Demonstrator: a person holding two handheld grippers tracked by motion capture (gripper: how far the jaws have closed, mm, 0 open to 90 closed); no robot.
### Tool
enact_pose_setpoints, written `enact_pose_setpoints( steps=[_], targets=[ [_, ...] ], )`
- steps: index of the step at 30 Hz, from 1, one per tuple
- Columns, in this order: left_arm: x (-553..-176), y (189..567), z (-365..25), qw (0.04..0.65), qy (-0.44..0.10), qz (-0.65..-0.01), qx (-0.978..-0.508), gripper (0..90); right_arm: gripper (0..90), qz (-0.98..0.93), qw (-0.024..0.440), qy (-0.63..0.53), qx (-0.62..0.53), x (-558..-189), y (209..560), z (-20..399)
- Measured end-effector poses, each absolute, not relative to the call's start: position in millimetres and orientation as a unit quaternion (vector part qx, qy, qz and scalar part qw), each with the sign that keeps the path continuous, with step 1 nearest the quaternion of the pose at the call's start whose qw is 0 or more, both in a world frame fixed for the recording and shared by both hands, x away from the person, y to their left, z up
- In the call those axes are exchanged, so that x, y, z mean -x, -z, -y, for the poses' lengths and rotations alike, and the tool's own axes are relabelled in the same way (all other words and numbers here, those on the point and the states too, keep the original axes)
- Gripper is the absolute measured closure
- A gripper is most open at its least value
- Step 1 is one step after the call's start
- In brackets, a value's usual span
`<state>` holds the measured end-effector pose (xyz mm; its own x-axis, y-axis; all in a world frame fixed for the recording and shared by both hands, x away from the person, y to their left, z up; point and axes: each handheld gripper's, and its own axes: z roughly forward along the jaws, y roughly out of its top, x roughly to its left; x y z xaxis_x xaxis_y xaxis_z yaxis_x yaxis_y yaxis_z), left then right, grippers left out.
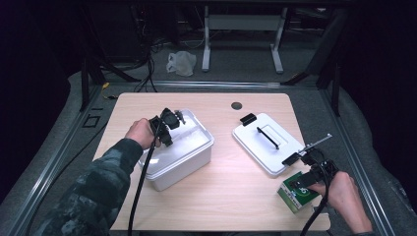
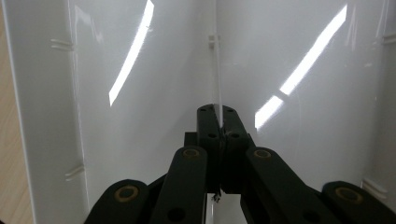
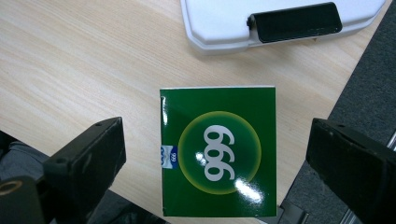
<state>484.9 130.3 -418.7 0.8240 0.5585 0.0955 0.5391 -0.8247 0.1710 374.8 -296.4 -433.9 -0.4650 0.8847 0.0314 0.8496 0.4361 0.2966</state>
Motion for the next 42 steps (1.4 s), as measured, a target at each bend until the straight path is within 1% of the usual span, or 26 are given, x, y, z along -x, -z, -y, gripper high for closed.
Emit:
enact_pose_setpoints(
  steps=[1, 4, 5, 6, 7, 8, 9, 11, 17, 18, 19, 22, 30, 42],
  targets=[
    [-485, 419, -130, 0.068, -0.071, -0.288, -0.953, 89.6, 4.5, -0.845, 0.064, -0.136, -0.513, -375, 434, 296],
    [-477, 419, -118, 0.070, -0.072, -0.253, -0.962, 89.5, 4.5, -0.846, 0.065, -0.137, -0.512, -375, 434, 296],
    [-477, 419, -118, 0.070, -0.072, -0.253, -0.962, 89.5, 4.5, -0.846, 0.065, -0.137, -0.512, -375, 434, 296],
    [-474, 418, -113, 0.069, -0.064, -0.229, -0.969, 89.6, 4.5, -0.846, 0.062, -0.137, -0.511, -375, 434, 296],
    [-474, 418, -113, 0.069, -0.064, -0.229, -0.969, 89.6, 4.5, -0.846, 0.062, -0.137, -0.511, -375, 434, 296],
    [-470, 418, -107, 0.072, -0.064, -0.207, -0.974, 89.5, 4.5, -0.847, 0.062, -0.137, -0.510, -375, 435, 296],
    [-470, 418, -107, 0.072, -0.064, -0.207, -0.974, 89.5, 4.5, -0.847, 0.062, -0.137, -0.510, -375, 435, 296],
    [-464, 418, -100, 0.074, -0.061, -0.173, -0.980, 89.5, 4.5, -0.847, 0.061, -0.137, -0.510, -375, 435, 296],
    [-455, 418, -89, 0.077, -0.062, -0.144, -0.985, 89.6, 4.5, -0.847, 0.060, -0.136, -0.510, -374, 434, 297],
    [-451, 418, -84, 0.077, -0.064, -0.129, -0.987, 89.5, 4.6, -0.847, 0.059, -0.136, -0.510, -375, 434, 297],
    [-451, 418, -84, 0.077, -0.064, -0.129, -0.987, 89.5, 4.6, -0.847, 0.059, -0.136, -0.510, -375, 434, 297],
    [-440, 418, -72, 0.081, -0.057, -0.101, -0.990, 89.5, 4.5, -0.848, 0.059, -0.134, -0.510, -375, 434, 297],
    [-423, 418, -47, 0.089, -0.060, -0.067, -0.992, 89.5, 4.5, -0.847, 0.060, -0.135, -0.510, -374, 434, 298],
    [-403, 419, -13, 0.105, -0.058, -0.034, -0.992, 89.4, 4.5, -0.848, 0.059, -0.136, -0.510, -374, 434, 298]
  ],
)
